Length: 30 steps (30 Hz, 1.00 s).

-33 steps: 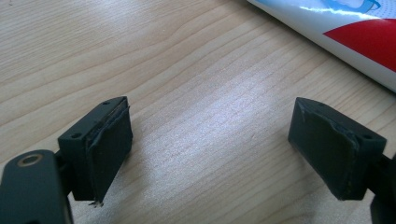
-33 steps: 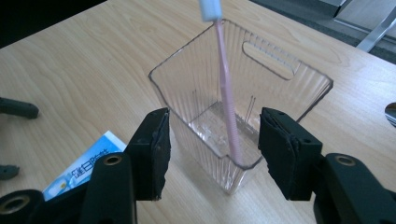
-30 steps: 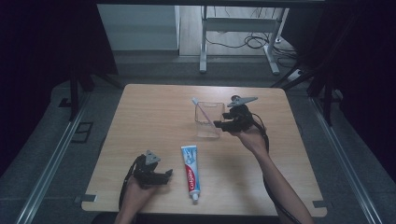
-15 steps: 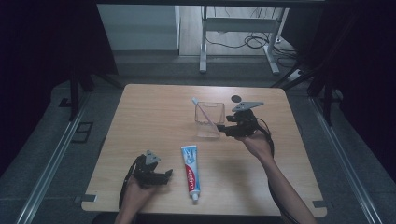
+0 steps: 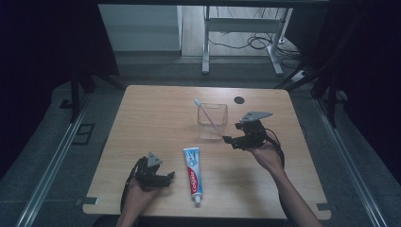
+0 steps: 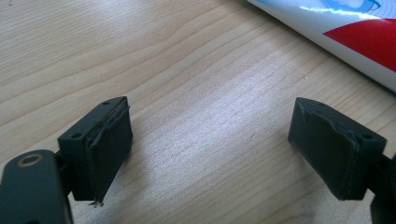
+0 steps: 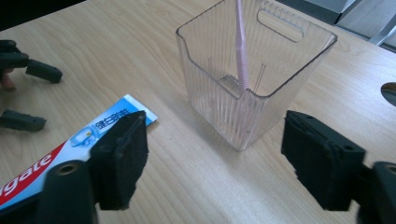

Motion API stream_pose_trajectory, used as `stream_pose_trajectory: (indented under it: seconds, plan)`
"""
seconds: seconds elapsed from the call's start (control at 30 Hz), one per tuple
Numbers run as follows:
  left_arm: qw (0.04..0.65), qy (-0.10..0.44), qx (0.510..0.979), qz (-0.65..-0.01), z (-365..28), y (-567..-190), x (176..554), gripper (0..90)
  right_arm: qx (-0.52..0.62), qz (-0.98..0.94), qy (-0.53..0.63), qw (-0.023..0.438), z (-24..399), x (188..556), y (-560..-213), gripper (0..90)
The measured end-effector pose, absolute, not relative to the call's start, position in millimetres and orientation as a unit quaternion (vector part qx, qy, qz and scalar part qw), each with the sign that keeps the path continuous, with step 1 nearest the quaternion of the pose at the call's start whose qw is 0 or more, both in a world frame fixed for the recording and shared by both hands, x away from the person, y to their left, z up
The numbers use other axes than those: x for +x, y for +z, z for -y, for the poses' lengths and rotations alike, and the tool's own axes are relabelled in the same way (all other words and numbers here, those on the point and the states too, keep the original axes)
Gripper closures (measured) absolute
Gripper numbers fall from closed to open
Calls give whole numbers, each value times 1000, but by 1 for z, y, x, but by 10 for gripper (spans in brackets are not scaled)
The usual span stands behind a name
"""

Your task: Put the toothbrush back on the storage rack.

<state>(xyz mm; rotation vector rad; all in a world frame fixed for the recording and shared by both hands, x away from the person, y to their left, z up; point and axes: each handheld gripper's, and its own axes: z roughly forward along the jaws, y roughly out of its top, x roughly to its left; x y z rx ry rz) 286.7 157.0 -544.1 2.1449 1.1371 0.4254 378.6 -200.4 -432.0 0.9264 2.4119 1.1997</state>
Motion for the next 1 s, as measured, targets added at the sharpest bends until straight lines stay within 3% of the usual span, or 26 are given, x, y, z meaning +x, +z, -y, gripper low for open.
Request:
stream_pose_trajectory:
  seconds: [0.73,1.0]
  plan:
    - [332,164,821,-434,-157,-544,287,137,306,-852,400,141,211,343,-454,45]
    - [333,163,820,-436,-157,-544,287,137,312,-853,397,133,217,332,-473,37]
